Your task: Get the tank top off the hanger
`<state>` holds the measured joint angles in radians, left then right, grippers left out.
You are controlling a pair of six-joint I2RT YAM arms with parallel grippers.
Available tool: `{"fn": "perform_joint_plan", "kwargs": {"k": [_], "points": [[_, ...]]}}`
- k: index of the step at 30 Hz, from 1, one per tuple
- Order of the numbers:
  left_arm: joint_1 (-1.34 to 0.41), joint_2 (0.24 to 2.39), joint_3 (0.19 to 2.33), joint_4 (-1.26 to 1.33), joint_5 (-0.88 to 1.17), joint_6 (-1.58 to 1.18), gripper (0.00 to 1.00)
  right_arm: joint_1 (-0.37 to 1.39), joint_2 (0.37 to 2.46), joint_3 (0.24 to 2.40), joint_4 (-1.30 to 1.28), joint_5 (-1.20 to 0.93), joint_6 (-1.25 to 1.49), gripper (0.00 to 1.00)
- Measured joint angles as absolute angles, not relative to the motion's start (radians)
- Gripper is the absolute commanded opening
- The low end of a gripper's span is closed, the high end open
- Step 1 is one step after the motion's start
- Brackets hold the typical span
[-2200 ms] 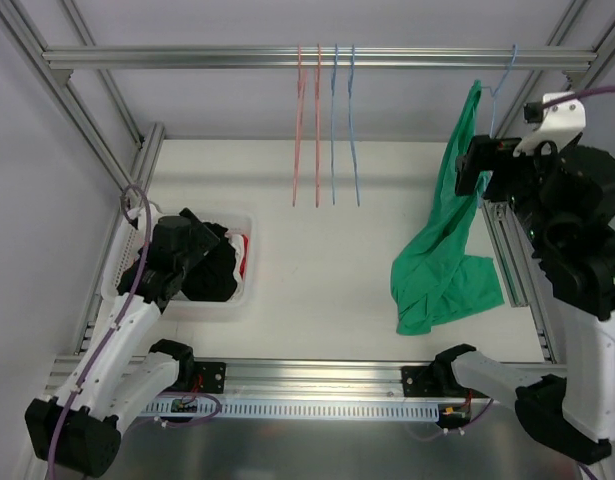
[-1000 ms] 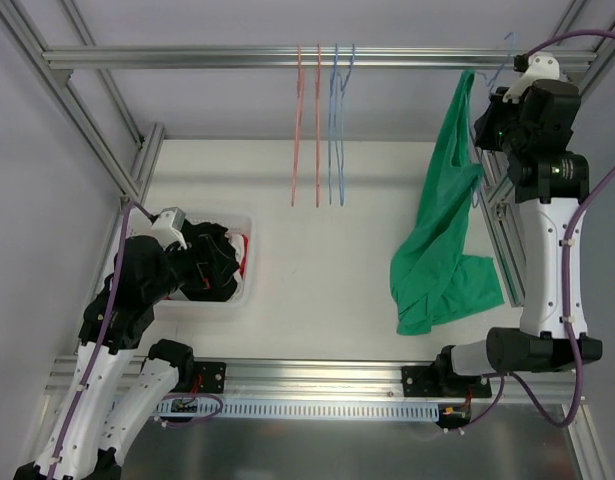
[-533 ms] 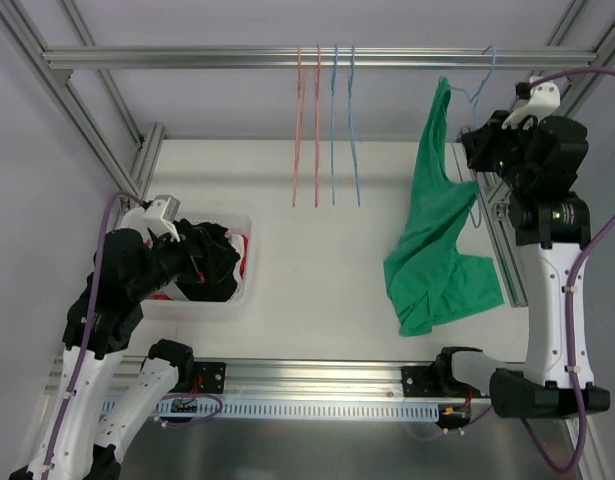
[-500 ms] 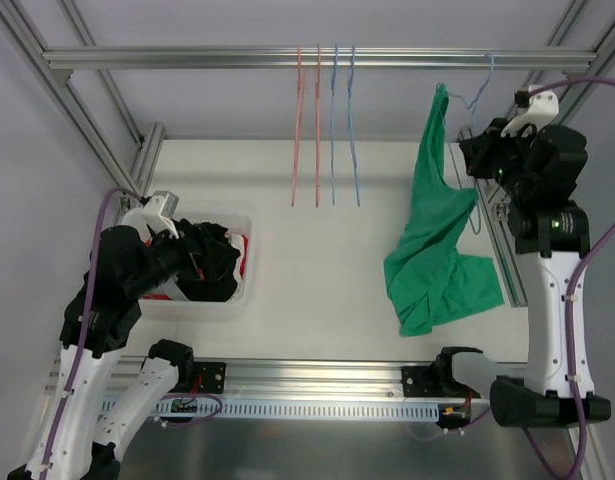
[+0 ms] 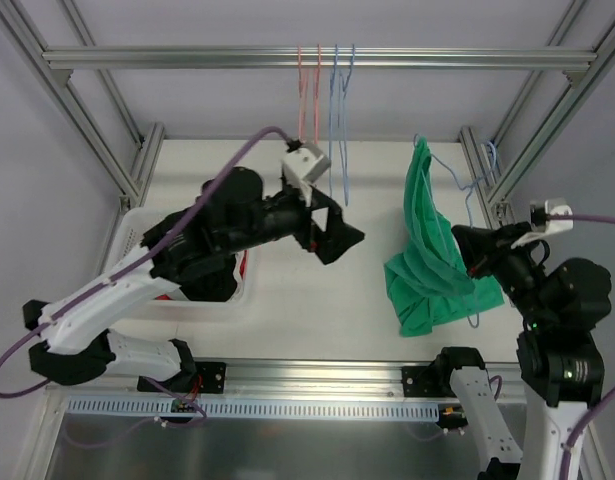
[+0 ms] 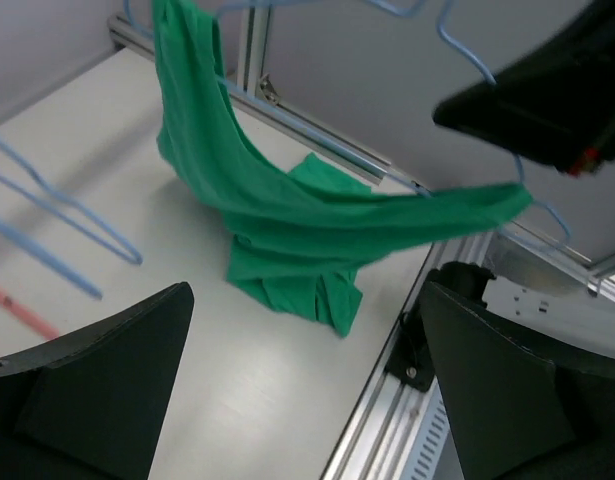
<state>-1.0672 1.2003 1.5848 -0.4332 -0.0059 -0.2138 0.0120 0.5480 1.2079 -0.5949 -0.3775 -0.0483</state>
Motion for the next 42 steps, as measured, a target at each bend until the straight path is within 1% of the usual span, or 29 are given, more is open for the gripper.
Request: {"fn": "perform_joint_plan", "kwargs": {"k": [3, 5, 7, 8, 10, 12, 14, 15, 16, 17, 18, 22, 26, 30, 33, 36, 38, 40, 42], "points": [[-1.113, 1.366, 1.705, -0.393, -0.053, -0.171, 0.98, 0.012, 0.458, 1.246, -0.721, -0.406, -0.039, 0.00], [-1.113, 1.469, 1.778, -0.379, -0.098, -0.154, 0.95, 0.012, 0.435, 1.305, -0.804, -0.418, -0.037, 0.00], [-1.112, 1.556, 1.843, -0.373, -0.138, -0.136, 0.89, 0.012, 0.428, 1.374, -0.869, -0.435, -0.036, 0.00], [-1.111, 1.598, 1.875, -0.370, -0.152, -0.128, 0.82, 0.012, 0.428, 1.409, -0.896, -0.440, -0.036, 0.00], [-1.111, 1.671, 1.925, -0.366, -0.176, -0.111, 0.77, 0.012, 0.428, 1.464, -0.934, -0.453, -0.036, 0.00], [-1.112, 1.717, 1.951, -0.363, -0.188, -0.103, 0.68, 0.012, 0.428, 1.510, -0.965, -0.465, -0.034, 0.00], [-1.112, 1.747, 1.965, -0.364, -0.192, -0.098, 0.54, 0.012, 0.428, 1.541, -0.986, -0.481, -0.033, 0.00], [-1.112, 1.757, 1.970, -0.364, -0.192, -0.096, 0.36, 0.012, 0.428, 1.551, -0.995, -0.488, -0.032, 0.00], [-1.112, 1.764, 1.976, -0.364, -0.192, -0.097, 0.27, 0.012, 0.428, 1.556, -1.002, -0.492, -0.031, 0.00], [-1.112, 1.767, 1.980, -0.364, -0.192, -0.088, 0.09, 0.012, 0.428, 1.559, -1.008, -0.494, -0.031, 0.00], [-1.112, 1.767, 1.982, -0.364, -0.193, -0.097, 0.00, 0.012, 0.428, 1.560, -1.013, -0.495, -0.030, 0.00], [-1.112, 1.761, 1.987, -0.360, -0.218, -0.094, 0.00, 0.016, 0.428, 1.561, -1.032, -0.494, -0.033, 0.00], [-1.113, 1.711, 1.936, -0.358, -0.345, -0.125, 0.00, 0.023, 0.428, 1.565, -1.077, -0.489, -0.065, 0.00], [-1.109, 1.628, 1.879, -0.364, -0.495, -0.178, 0.00, 0.078, 0.419, 1.576, -1.171, -0.518, -0.136, 0.00], [-1.089, 1.592, 1.880, -0.357, -0.533, -0.203, 0.00, 0.124, 0.374, 1.574, -1.208, -0.537, -0.174, 0.00], [-1.069, 1.592, 1.898, -0.355, -0.505, -0.213, 0.00, 0.172, 0.322, 1.624, -1.239, -0.527, -0.190, 0.00], [-1.065, 1.605, 1.912, -0.353, -0.431, -0.210, 0.00, 0.209, 0.309, 1.689, -1.239, -0.484, -0.191, 0.00], [-1.066, 1.623, 1.916, -0.343, -0.327, -0.199, 0.00, 0.241, 0.296, 1.738, -1.223, -0.398, -0.184, 0.00], [-1.066, 1.639, 1.914, -0.329, -0.203, -0.190, 0.00, 0.260, 0.264, 1.720, -1.177, -0.312, -0.176, 0.00]]}}
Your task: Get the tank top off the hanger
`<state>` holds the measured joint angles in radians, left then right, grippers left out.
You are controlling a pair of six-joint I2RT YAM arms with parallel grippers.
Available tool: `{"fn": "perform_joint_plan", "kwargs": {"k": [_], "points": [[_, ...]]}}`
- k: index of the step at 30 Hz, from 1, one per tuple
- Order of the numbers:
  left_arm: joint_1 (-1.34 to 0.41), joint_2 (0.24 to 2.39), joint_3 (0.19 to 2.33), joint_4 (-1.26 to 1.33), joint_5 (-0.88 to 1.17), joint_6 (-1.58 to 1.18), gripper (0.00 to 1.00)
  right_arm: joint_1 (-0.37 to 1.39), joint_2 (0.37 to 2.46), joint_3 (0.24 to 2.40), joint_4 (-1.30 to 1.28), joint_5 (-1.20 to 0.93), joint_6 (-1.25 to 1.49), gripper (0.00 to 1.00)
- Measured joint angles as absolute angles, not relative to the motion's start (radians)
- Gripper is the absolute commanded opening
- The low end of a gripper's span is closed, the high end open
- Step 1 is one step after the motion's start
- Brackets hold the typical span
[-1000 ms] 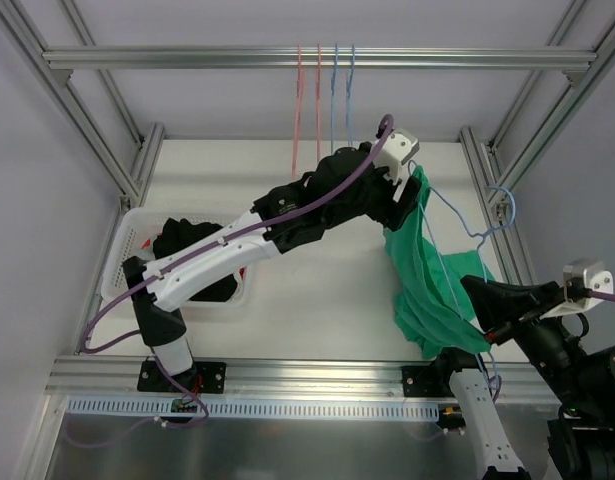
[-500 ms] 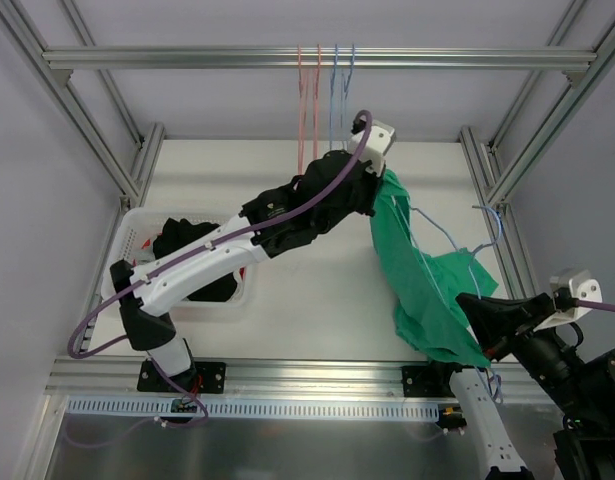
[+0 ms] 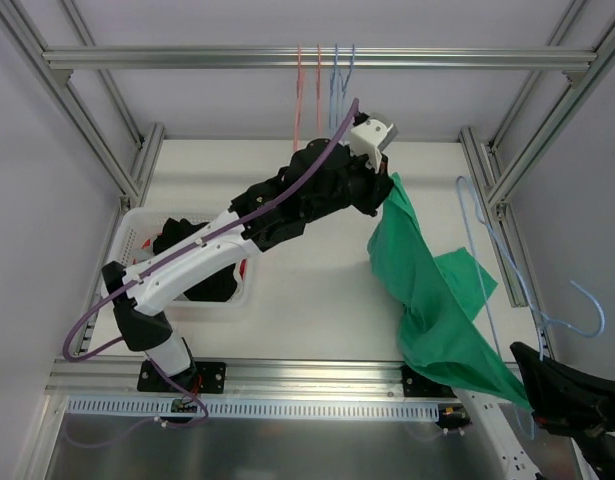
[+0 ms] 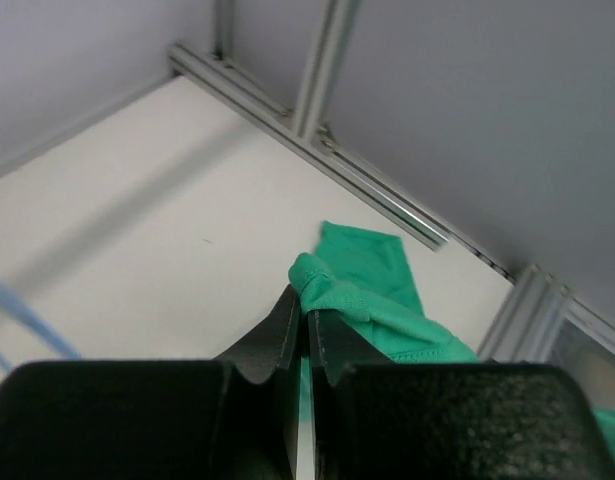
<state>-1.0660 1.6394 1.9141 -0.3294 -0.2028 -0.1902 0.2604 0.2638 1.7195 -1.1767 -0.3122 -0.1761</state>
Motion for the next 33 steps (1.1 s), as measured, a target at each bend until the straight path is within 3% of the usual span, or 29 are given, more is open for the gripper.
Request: {"fn": "perform_joint_plan", "kwargs": {"k": [3, 8, 15, 18, 22, 27, 30, 31, 33], "points": [[-1.066, 1.646, 1.870, -0.290, -0.025, -0.188, 0.00, 0.268, 0.173, 1.576, -1.039, -0.199, -0.144, 0.00], [-1.091, 1.636, 1.655, -0.165, 0.243, -0.168, 0.00, 0.268, 0.068, 1.130, -0.532, -0.120, -0.062, 0.00], [-1.175, 1.634, 1.262, -0.040, 0.436, -0.192, 0.00, 0.268, 0.350, 0.677, 0.410, -0.084, -0.076, 0.00], [-1.206, 1.634, 1.142, 0.016, 0.437, -0.223, 0.00, 0.268, 0.433, 0.643, 0.563, -0.069, -0.144, 0.00], [-1.237, 1.621, 1.024, 0.073, 0.386, -0.265, 0.00, 0.268, 0.321, 0.574, 0.592, -0.053, -0.200, 0.00], [-1.279, 1.553, 0.923, 0.094, 0.220, -0.330, 0.02, 0.268, 0.117, 0.667, 0.082, -0.053, -0.186, 0.01], [-1.291, 1.497, 0.889, 0.095, 0.123, -0.356, 0.18, 0.268, 0.115, 0.743, -0.149, -0.058, -0.154, 0.00], [-1.293, 1.479, 0.881, 0.094, 0.095, -0.361, 0.40, 0.268, 0.134, 0.768, -0.216, -0.060, -0.145, 0.00], [-1.296, 1.441, 0.868, 0.091, 0.045, -0.369, 0.61, 0.268, 0.218, 0.833, -0.319, -0.069, -0.139, 0.00]]}}
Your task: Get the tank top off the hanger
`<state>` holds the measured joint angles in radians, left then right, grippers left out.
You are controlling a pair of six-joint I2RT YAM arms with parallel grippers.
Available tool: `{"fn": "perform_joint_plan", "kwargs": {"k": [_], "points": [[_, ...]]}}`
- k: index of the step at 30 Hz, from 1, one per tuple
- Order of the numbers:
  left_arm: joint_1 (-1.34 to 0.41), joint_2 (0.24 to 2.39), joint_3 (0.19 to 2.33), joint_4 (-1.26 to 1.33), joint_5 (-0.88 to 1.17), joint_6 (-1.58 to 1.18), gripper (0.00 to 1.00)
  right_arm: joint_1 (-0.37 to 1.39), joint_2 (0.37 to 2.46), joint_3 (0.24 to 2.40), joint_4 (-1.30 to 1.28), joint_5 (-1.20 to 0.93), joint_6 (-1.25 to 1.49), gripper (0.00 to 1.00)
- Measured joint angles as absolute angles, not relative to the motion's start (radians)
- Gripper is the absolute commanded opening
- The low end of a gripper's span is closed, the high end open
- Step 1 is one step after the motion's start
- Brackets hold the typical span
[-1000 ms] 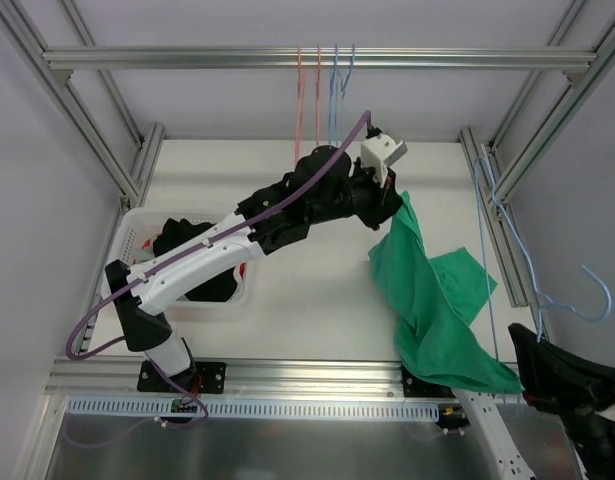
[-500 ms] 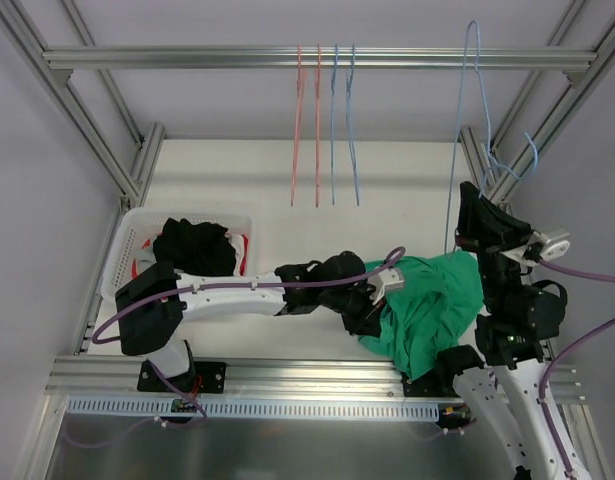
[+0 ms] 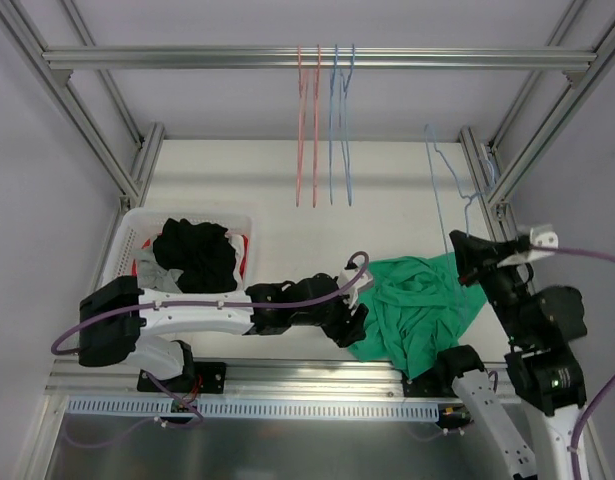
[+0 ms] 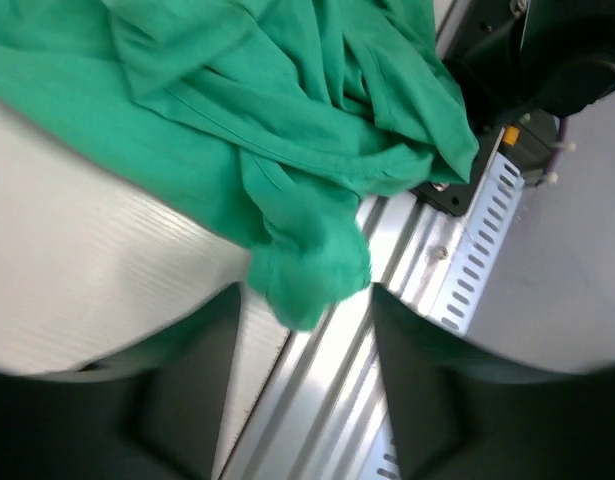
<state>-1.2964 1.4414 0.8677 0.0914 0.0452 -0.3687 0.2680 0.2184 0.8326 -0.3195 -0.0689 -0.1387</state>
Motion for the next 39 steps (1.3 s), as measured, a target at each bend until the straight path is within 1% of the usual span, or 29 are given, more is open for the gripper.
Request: {"fn": "perform_joint_plan", "kwargs": {"k": [1, 3, 5, 10, 17, 22, 29, 30, 31, 32, 33, 35, 36, 37, 39], "points": [[-1.296, 1.425, 0.865, 0.090, 0.027, -0.376, 0.74, 0.268, 0.289, 0.886, -0.365, -0.075, -0.137, 0.00], [-1.297, 1.398, 0.862, 0.086, -0.010, -0.384, 0.82, 0.268, 0.451, 1.002, -0.408, -0.086, -0.132, 0.00], [-1.300, 1.373, 0.854, 0.082, -0.037, -0.386, 0.99, 0.268, 0.619, 1.132, -0.429, -0.096, -0.128, 0.00], [-1.330, 1.293, 0.802, 0.061, -0.091, -0.399, 0.99, 0.286, 0.970, 1.400, -0.394, -0.117, -0.108, 0.00], [-1.349, 1.243, 0.744, 0.027, -0.123, -0.410, 0.99, 0.386, 1.325, 1.676, -0.401, -0.098, -0.106, 0.00], [-1.366, 1.239, 0.734, 0.009, -0.142, -0.417, 0.99, 0.445, 1.455, 1.746, -0.382, -0.026, -0.105, 0.00], [-1.383, 1.240, 0.734, 0.008, -0.156, -0.430, 0.99, 0.460, 1.495, 1.718, -0.348, 0.039, -0.068, 0.00], [-1.386, 1.242, 0.734, 0.009, -0.163, -0.432, 0.99, 0.460, 1.492, 1.703, -0.332, 0.041, -0.064, 0.05], [-1.388, 1.246, 0.735, 0.009, -0.168, -0.432, 0.99, 0.460, 1.487, 1.686, -0.311, 0.041, -0.060, 0.15], [-1.389, 1.251, 0.738, 0.008, -0.169, -0.432, 0.99, 0.460, 1.481, 1.670, -0.295, 0.041, -0.057, 0.31], [-1.389, 1.262, 0.747, 0.001, -0.173, -0.432, 0.99, 0.460, 1.468, 1.649, -0.289, 0.040, -0.049, 0.55], [-1.389, 1.298, 0.782, -0.002, -0.188, -0.431, 0.99, 0.460, 1.442, 1.612, -0.299, 0.036, -0.043, 0.67], [-1.388, 1.324, 0.811, -0.006, -0.193, -0.430, 0.99, 0.460, 1.426, 1.594, -0.306, 0.033, -0.044, 0.78], [-1.389, 1.354, 0.843, -0.005, -0.196, -0.428, 0.99, 0.460, 1.406, 1.578, -0.318, 0.030, -0.045, 0.81], [-1.389, 1.416, 0.911, -0.004, -0.197, -0.422, 0.99, 0.455, 1.355, 1.550, -0.350, 0.026, -0.052, 0.93]]}}
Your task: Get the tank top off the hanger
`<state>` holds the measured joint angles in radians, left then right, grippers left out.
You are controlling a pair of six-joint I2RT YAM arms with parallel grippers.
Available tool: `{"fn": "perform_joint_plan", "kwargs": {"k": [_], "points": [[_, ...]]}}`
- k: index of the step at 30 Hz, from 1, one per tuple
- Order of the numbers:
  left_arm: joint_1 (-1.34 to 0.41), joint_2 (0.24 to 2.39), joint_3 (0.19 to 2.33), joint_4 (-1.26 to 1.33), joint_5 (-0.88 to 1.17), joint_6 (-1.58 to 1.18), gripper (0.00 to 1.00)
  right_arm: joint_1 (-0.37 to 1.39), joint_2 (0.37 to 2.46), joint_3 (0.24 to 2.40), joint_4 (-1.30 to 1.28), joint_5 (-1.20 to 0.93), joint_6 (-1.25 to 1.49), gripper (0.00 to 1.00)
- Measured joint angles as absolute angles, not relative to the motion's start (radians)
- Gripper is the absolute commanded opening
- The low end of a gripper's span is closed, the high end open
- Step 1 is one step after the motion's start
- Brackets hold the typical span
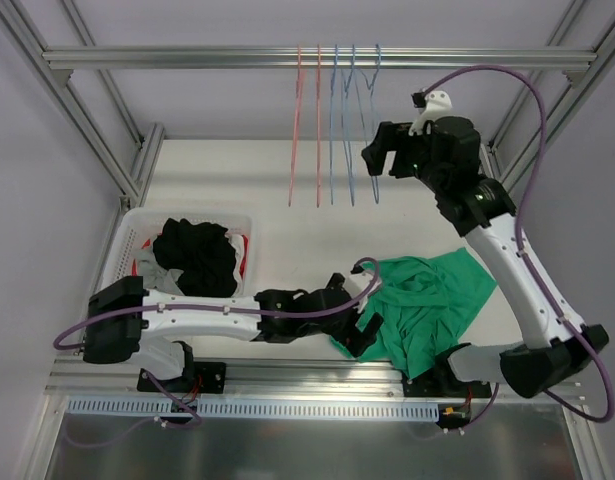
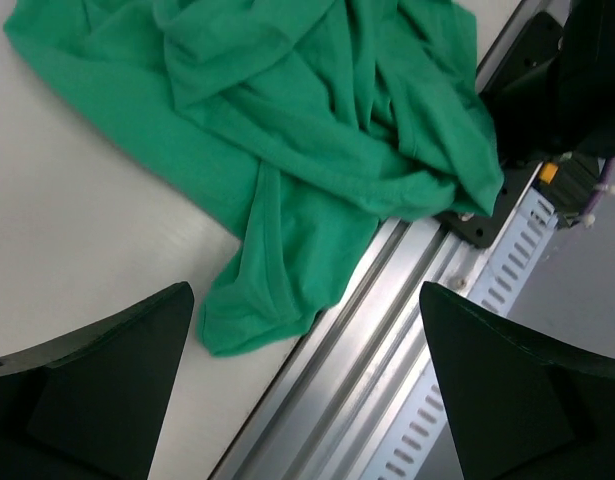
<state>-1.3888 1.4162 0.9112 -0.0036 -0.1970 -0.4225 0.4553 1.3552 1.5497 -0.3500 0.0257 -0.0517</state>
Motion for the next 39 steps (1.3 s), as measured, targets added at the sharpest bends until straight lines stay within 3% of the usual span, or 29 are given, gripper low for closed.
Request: {"fn": "perform_joint_plan", "kwargs": {"k": [3, 13, 21, 23, 24, 25, 26, 32, 39], "points": [[-1.389, 1.534, 1.031, 0.002, -0.200, -0.401, 0.99, 0.433, 1.214, 1.503, -0.432, 0.031, -0.064, 0.99], [-1.386, 1.968, 1.455, -0.030, -0.222, -0.283, 0.99, 0.404, 0.532, 1.385, -0.741, 0.165, -0.117, 0.99], [-1.359, 2.286, 1.737, -0.144, -0.292, -0.252, 0.97, 0.403, 0.430, 1.419, -0.912, 0.007, -0.119, 0.99], [-1.356, 2.310, 1.746, -0.145, -0.289, -0.265, 0.79, 0.403, 0.428, 1.419, -0.934, -0.023, -0.119, 1.00], [-1.354, 2.309, 1.748, -0.152, -0.287, -0.273, 0.43, 0.403, 0.424, 1.419, -0.942, -0.036, -0.118, 1.00], [-1.353, 2.308, 1.745, -0.154, -0.290, -0.283, 0.30, 0.403, 0.419, 1.419, -0.947, -0.046, -0.118, 1.00], [-1.353, 2.305, 1.737, -0.149, -0.292, -0.289, 0.02, 0.403, 0.413, 1.419, -0.947, -0.054, -0.117, 0.99], [-1.354, 2.127, 1.505, -0.159, -0.337, -0.337, 0.00, 0.403, 0.371, 1.413, -0.934, -0.076, -0.117, 1.00], [-1.352, 1.606, 1.217, -0.382, -0.607, -0.440, 0.00, 0.403, 0.368, 1.350, -0.886, -0.074, -0.115, 0.99]]}}
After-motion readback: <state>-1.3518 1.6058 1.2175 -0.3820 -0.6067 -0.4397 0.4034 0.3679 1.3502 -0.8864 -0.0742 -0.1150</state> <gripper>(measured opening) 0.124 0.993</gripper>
